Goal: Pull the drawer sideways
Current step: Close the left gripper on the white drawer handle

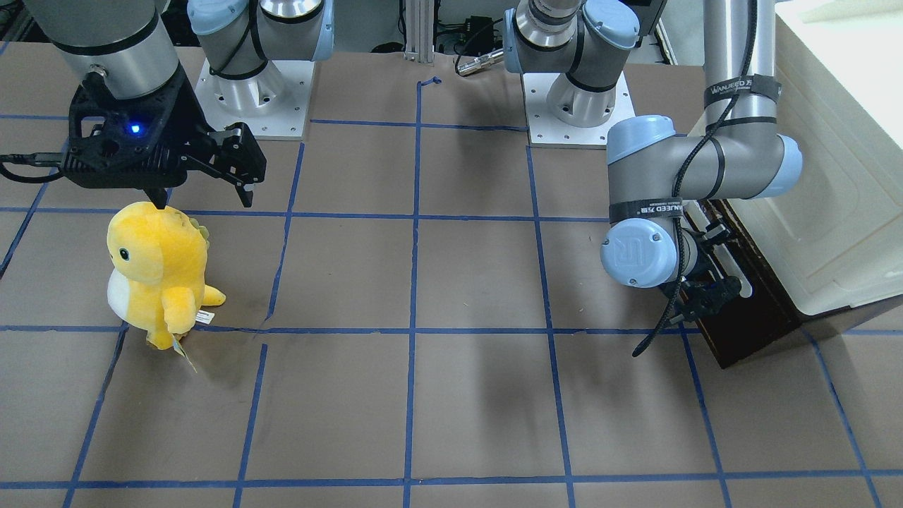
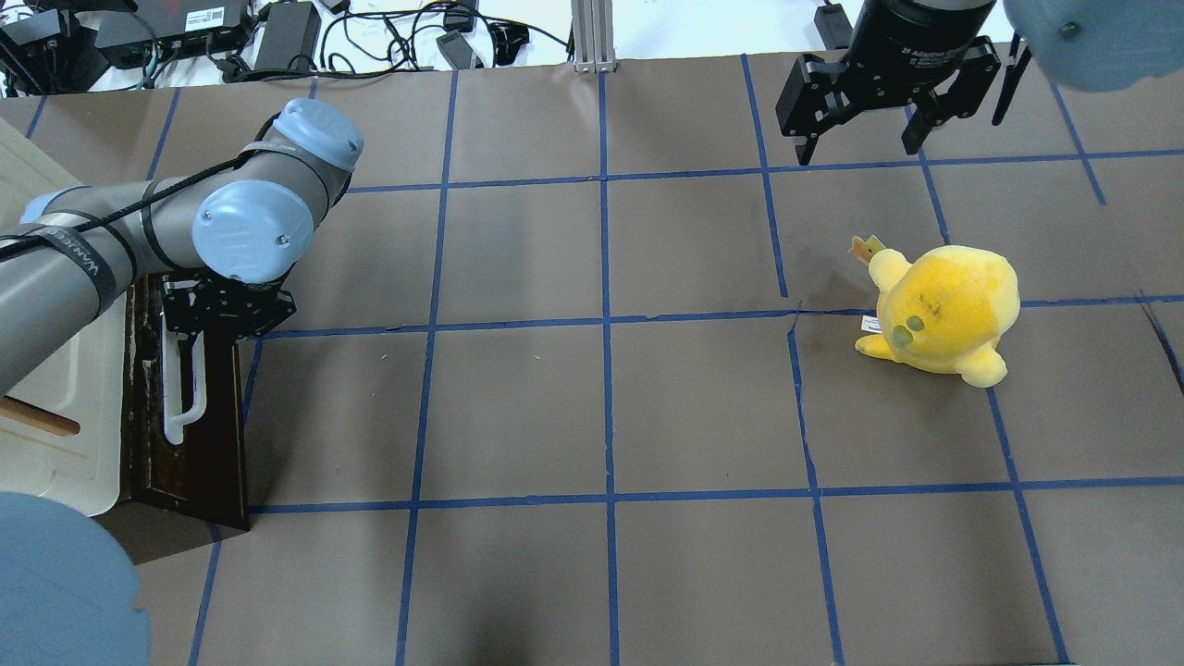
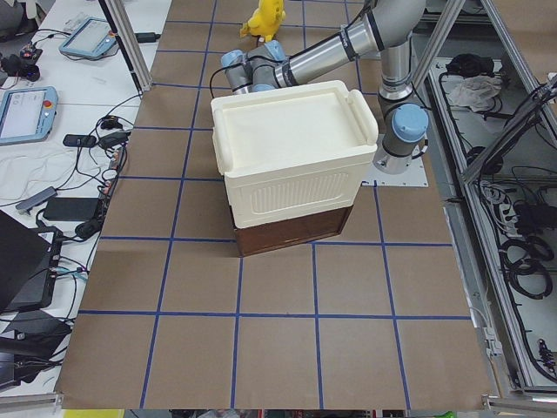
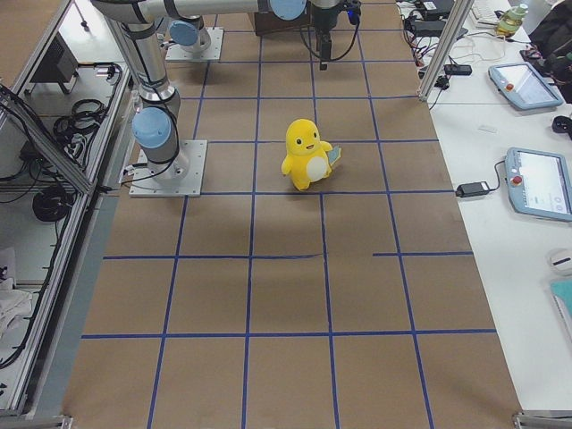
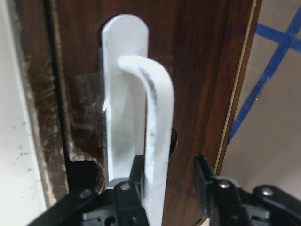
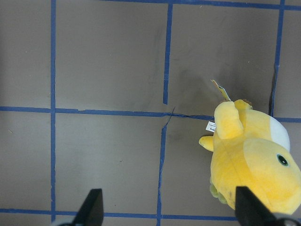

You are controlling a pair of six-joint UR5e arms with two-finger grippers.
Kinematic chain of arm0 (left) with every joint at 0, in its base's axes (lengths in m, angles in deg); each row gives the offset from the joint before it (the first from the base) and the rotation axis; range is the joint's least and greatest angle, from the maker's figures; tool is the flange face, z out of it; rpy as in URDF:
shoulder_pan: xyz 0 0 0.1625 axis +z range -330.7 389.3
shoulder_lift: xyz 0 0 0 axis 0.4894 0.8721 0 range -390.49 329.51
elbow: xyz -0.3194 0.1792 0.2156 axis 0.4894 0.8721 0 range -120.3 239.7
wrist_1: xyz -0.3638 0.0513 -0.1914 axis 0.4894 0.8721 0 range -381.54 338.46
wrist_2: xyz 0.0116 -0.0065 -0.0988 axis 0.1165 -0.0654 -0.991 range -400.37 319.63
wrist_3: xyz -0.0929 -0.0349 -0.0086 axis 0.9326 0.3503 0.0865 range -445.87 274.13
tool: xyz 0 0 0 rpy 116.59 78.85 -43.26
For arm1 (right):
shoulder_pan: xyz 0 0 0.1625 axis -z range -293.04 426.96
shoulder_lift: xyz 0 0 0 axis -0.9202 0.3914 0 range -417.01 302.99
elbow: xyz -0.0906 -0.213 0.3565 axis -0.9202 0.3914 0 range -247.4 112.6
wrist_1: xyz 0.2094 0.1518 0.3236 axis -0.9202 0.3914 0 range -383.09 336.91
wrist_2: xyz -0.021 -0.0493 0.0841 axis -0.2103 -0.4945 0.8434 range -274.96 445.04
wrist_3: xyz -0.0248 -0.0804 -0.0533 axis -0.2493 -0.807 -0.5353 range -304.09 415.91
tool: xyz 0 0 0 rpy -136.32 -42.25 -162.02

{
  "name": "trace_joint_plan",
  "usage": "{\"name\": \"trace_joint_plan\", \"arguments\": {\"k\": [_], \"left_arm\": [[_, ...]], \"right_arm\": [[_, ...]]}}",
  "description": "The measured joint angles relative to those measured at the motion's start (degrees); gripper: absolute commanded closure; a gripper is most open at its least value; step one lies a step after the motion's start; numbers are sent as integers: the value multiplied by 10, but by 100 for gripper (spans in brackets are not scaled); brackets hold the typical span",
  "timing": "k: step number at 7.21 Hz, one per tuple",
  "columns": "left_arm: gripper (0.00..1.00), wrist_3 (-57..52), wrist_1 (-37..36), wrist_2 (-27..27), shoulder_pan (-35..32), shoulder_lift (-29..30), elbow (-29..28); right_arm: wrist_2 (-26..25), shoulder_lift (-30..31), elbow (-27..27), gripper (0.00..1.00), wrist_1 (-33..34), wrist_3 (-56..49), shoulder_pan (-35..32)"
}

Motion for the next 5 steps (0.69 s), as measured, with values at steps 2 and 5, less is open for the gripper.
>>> {"name": "trace_joint_plan", "arguments": {"k": [2,5], "left_arm": [[84,-1,2,1,0,-2,-1],[91,-2,4,1,-1,-3,-2]], "right_arm": [[0,0,0,0,0,0,0],[0,0,0,0,0,0,0]]}}
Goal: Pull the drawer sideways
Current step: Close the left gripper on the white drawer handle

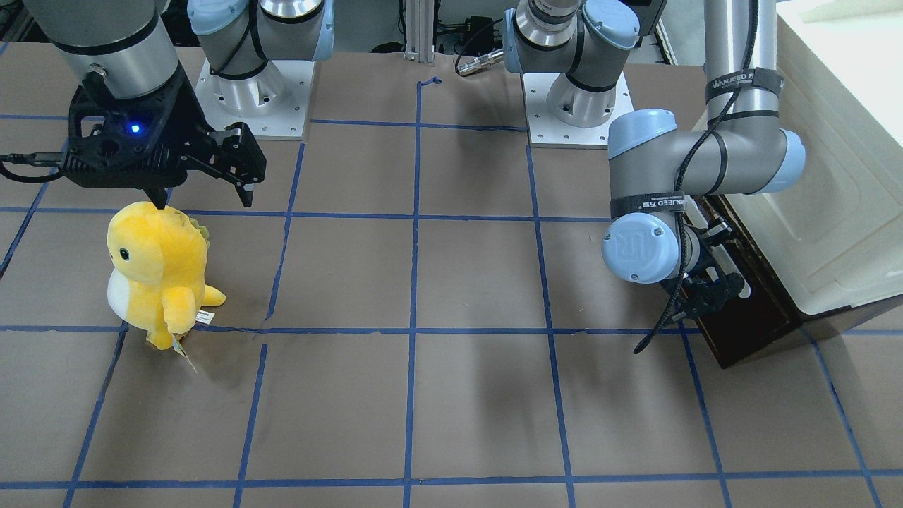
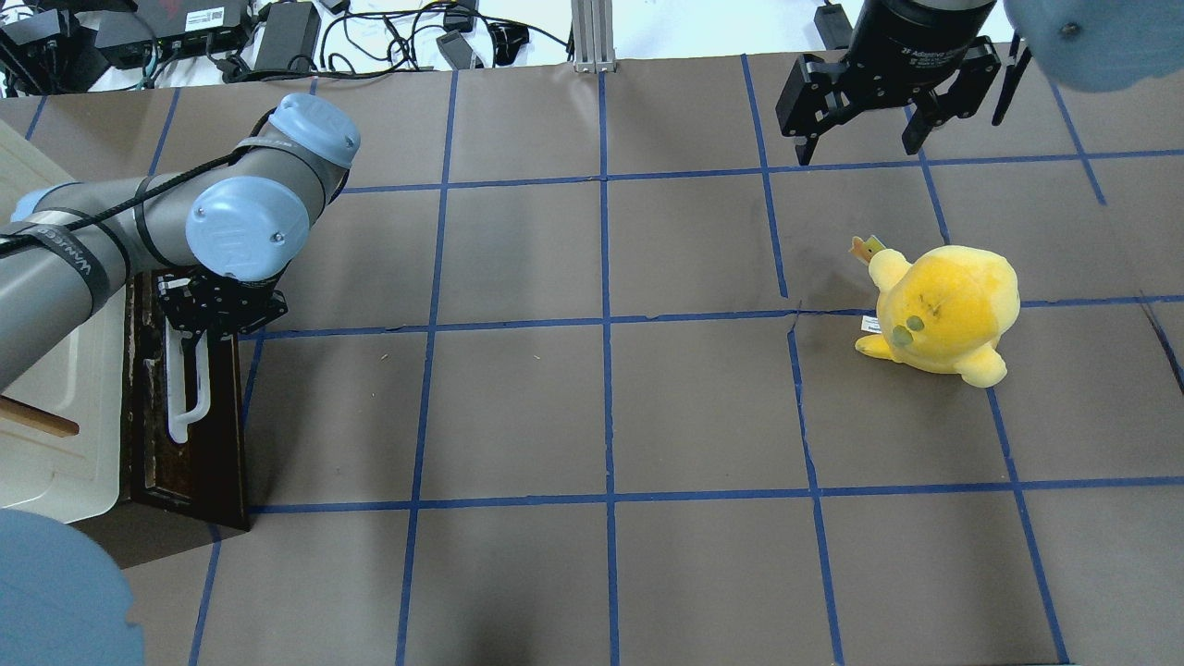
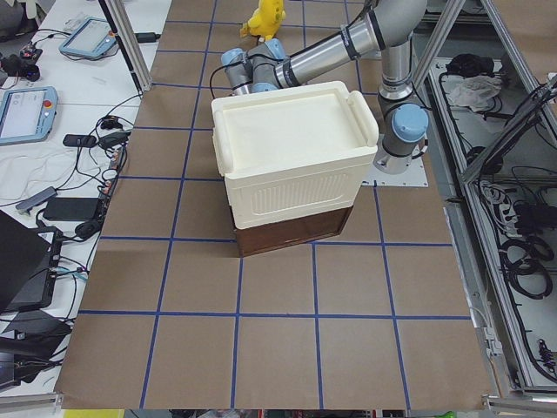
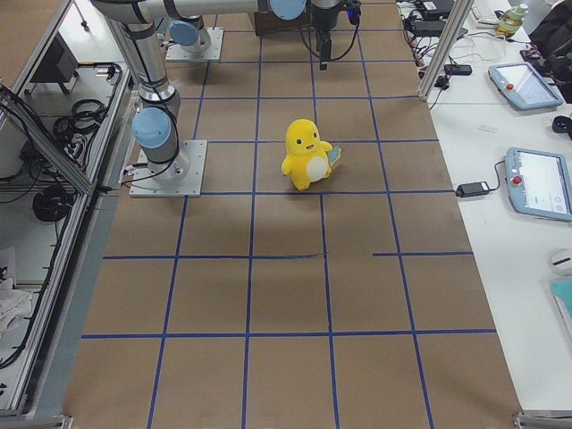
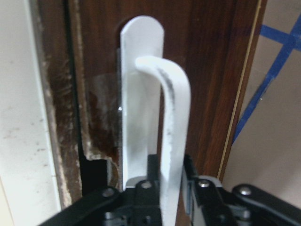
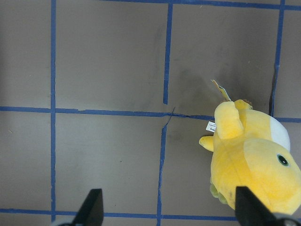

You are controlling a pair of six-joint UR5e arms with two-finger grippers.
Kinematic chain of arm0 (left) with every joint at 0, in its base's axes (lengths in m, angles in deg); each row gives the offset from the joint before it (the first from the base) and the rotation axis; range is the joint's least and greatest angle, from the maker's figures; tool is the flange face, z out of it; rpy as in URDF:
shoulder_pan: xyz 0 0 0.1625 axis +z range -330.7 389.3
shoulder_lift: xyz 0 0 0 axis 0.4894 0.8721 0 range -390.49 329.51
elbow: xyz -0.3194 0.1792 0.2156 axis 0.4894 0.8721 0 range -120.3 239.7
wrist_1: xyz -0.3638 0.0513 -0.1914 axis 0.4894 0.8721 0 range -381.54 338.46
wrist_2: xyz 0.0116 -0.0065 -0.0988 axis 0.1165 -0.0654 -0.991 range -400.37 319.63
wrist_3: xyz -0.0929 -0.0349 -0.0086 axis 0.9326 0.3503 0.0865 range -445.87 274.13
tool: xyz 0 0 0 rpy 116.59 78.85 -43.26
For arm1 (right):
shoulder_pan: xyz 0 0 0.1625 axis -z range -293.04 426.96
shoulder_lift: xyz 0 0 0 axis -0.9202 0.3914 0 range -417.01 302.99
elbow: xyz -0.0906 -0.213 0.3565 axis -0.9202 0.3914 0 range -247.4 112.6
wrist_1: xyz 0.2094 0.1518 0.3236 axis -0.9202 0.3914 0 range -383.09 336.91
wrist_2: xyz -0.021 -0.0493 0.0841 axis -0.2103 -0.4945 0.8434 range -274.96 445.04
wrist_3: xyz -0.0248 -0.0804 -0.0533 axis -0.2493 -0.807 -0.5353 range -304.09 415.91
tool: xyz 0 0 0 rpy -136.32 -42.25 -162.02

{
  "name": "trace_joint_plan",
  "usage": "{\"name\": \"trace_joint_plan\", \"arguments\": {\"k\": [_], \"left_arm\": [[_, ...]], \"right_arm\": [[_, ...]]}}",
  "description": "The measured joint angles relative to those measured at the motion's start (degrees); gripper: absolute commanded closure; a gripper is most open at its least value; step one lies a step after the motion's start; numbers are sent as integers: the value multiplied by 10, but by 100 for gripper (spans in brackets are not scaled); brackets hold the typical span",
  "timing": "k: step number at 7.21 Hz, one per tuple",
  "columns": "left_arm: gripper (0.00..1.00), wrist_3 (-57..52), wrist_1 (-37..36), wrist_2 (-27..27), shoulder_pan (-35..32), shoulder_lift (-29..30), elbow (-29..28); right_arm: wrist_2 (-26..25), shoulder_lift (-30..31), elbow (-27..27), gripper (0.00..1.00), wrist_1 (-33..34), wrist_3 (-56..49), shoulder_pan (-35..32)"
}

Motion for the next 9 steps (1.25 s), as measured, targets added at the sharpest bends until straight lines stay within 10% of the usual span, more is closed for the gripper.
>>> {"name": "trace_joint_plan", "arguments": {"k": [9], "left_arm": [[90,9,38,2,-10,15,-25]], "right_arm": [[0,0,0,0,0,-1,0]]}}
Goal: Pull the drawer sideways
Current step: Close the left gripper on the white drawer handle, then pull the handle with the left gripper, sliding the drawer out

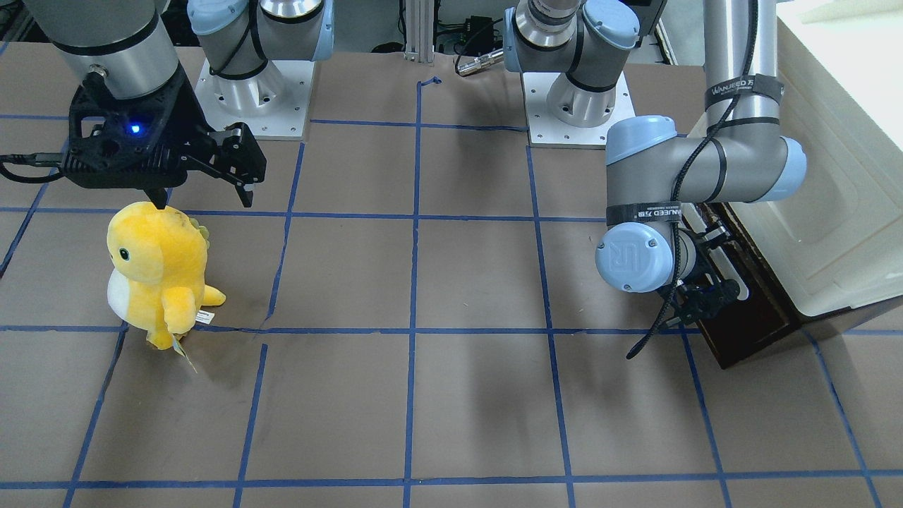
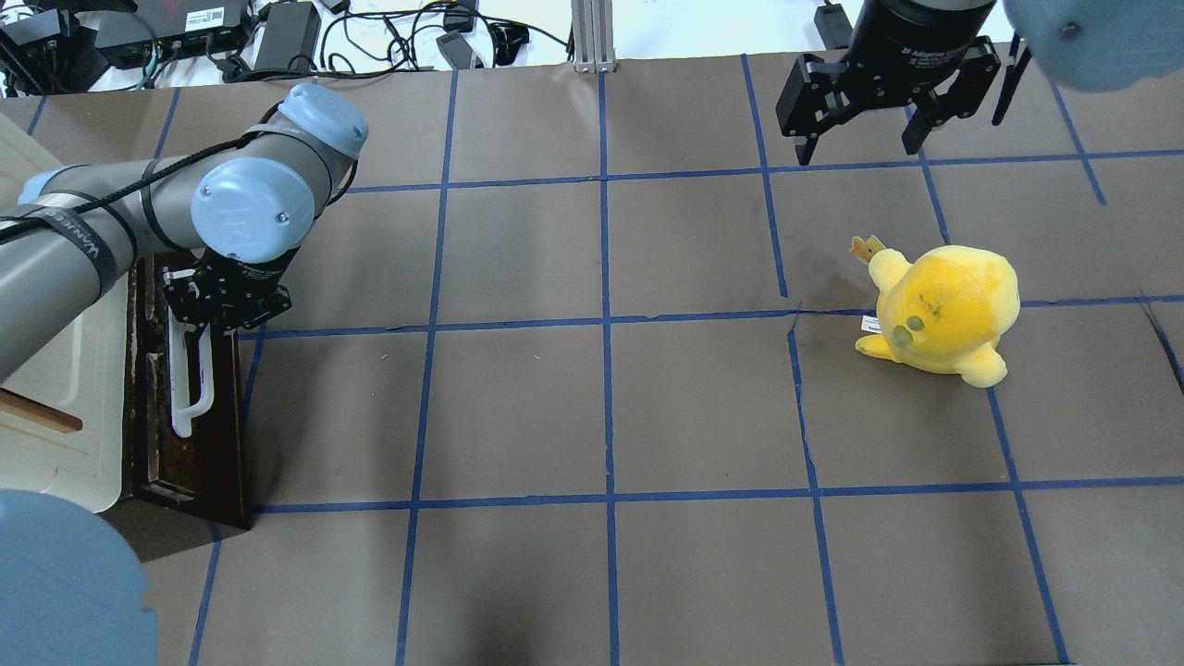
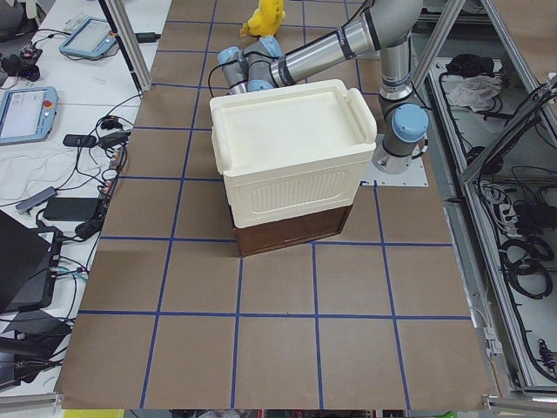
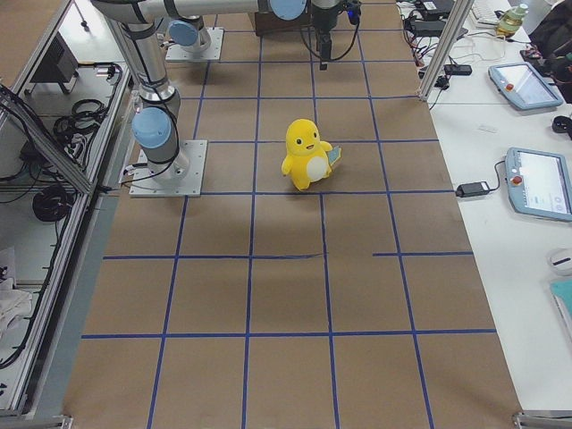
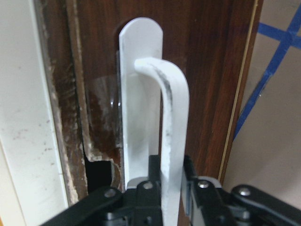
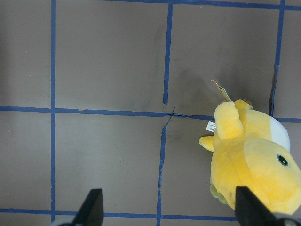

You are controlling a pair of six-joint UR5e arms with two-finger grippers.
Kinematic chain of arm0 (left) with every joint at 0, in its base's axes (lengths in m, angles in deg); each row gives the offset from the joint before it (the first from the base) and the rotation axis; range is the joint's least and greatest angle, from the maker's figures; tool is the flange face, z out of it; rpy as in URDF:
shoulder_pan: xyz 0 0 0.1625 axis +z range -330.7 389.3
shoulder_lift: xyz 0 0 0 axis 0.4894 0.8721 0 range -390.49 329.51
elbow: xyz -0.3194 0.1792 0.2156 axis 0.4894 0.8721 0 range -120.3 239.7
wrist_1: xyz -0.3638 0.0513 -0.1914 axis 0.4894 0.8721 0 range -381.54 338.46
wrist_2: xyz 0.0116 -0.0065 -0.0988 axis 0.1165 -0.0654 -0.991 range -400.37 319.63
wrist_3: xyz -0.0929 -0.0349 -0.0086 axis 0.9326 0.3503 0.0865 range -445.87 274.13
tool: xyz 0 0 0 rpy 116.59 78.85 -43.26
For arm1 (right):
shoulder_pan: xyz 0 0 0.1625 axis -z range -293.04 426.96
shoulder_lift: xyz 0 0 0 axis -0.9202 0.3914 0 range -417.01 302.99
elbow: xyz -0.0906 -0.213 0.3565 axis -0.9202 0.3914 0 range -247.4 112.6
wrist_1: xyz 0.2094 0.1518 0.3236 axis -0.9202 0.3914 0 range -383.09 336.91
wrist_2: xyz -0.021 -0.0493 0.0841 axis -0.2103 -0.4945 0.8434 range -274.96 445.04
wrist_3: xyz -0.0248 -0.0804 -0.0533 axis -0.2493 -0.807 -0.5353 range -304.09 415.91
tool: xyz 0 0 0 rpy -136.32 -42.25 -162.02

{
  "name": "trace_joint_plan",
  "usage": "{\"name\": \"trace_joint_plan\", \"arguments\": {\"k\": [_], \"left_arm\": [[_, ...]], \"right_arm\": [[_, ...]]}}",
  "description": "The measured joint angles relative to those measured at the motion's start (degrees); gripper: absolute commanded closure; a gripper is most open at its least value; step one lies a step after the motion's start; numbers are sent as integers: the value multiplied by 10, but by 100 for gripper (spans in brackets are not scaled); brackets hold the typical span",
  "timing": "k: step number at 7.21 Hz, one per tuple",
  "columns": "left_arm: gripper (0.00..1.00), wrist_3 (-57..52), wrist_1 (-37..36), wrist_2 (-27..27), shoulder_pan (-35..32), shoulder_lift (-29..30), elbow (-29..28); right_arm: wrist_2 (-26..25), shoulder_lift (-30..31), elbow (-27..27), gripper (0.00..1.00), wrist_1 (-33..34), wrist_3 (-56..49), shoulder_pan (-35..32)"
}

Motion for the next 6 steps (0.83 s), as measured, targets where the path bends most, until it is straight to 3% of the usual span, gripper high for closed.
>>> {"name": "trace_joint_plan", "arguments": {"k": [6], "left_arm": [[88,5,2,-3,-3,1,2]], "right_arm": [[1,0,0,0,0,1,0]]}}
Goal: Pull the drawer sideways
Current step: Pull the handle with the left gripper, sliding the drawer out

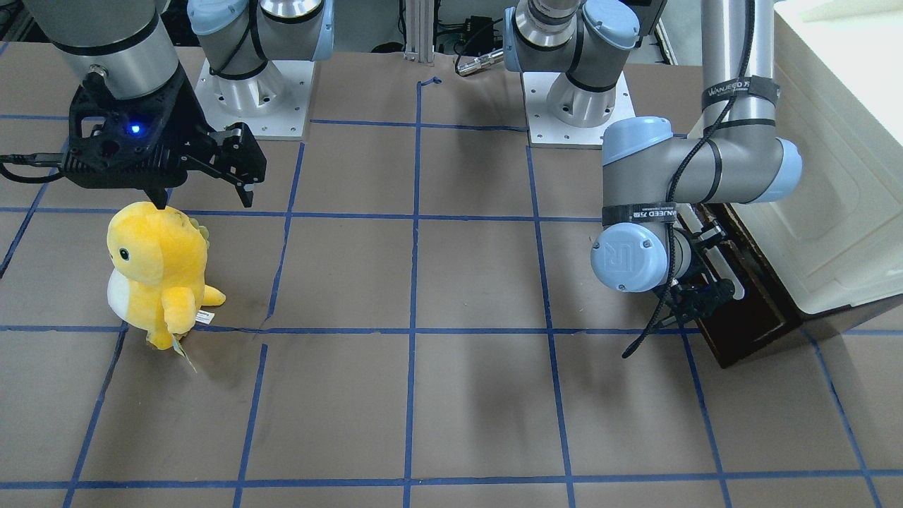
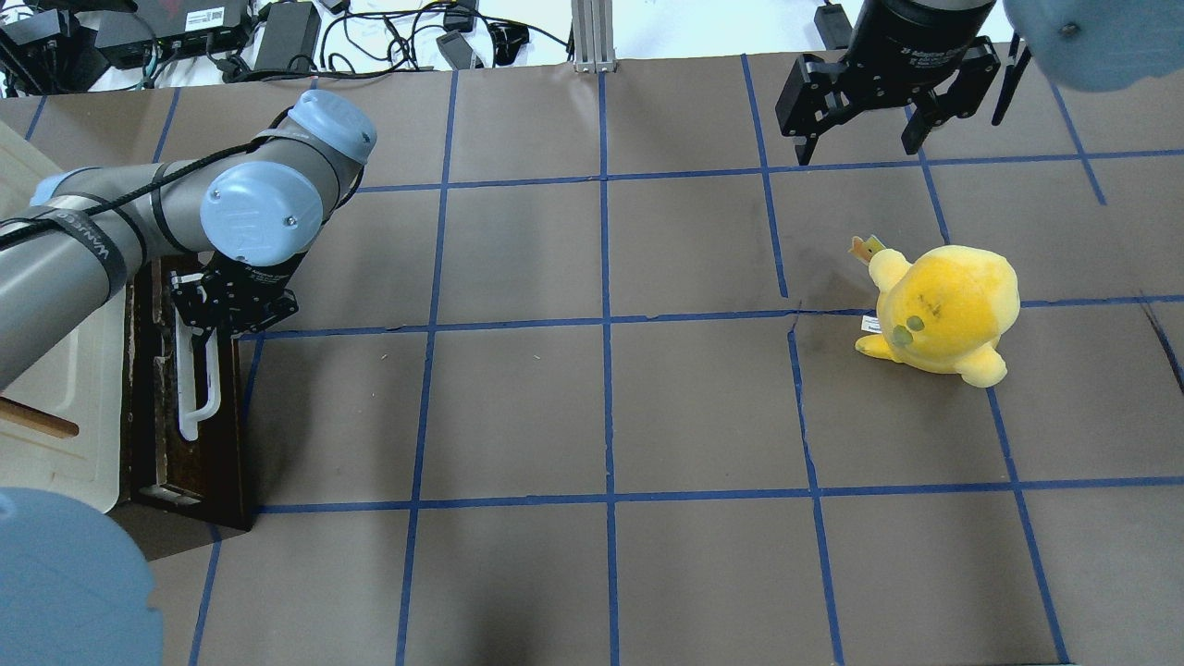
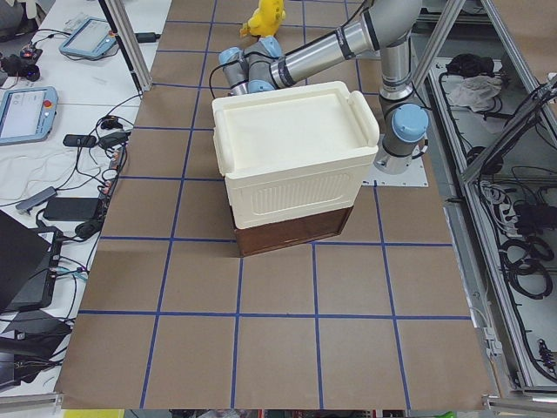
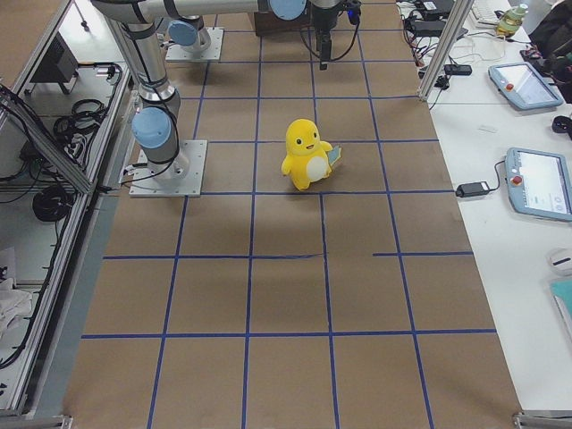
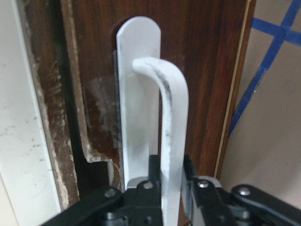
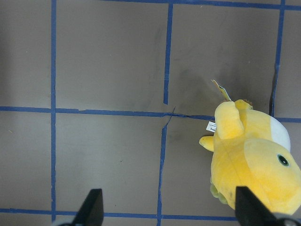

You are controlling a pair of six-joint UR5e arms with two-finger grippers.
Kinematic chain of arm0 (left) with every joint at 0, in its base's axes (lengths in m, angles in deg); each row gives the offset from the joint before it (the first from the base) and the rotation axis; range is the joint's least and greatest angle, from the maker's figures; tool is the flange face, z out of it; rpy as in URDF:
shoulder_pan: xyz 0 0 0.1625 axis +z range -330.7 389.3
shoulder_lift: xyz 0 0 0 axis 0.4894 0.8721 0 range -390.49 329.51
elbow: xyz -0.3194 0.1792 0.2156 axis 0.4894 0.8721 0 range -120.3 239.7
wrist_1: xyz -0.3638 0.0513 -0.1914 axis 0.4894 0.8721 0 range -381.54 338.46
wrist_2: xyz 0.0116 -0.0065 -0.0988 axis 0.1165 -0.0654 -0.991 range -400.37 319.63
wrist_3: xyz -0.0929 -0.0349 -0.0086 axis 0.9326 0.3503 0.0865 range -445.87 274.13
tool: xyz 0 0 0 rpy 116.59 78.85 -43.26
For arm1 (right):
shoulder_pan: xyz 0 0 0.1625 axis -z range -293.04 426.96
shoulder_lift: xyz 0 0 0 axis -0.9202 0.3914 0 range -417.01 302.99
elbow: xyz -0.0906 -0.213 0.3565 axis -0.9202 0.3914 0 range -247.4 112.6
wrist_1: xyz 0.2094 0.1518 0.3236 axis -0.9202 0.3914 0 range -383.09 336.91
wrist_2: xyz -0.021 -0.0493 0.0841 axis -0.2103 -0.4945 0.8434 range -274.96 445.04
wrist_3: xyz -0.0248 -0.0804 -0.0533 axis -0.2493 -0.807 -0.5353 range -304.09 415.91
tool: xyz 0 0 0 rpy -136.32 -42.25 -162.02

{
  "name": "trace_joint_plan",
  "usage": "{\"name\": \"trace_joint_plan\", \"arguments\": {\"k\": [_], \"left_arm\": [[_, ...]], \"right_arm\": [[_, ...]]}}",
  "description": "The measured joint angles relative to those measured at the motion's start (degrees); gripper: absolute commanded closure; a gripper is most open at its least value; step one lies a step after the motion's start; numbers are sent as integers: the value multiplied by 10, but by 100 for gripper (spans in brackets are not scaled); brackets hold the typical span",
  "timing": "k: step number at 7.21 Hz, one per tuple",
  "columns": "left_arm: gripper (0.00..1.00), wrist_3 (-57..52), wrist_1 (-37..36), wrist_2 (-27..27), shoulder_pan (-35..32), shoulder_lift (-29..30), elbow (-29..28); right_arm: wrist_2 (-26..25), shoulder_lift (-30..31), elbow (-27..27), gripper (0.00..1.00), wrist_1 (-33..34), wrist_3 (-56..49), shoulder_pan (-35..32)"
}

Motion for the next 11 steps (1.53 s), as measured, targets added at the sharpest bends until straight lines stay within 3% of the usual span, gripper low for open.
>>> {"name": "trace_joint_plan", "arguments": {"k": [11], "left_arm": [[87,13,2,2,-19,9,-10]], "right_arm": [[-1,0,0,0,0,0,0]]}}
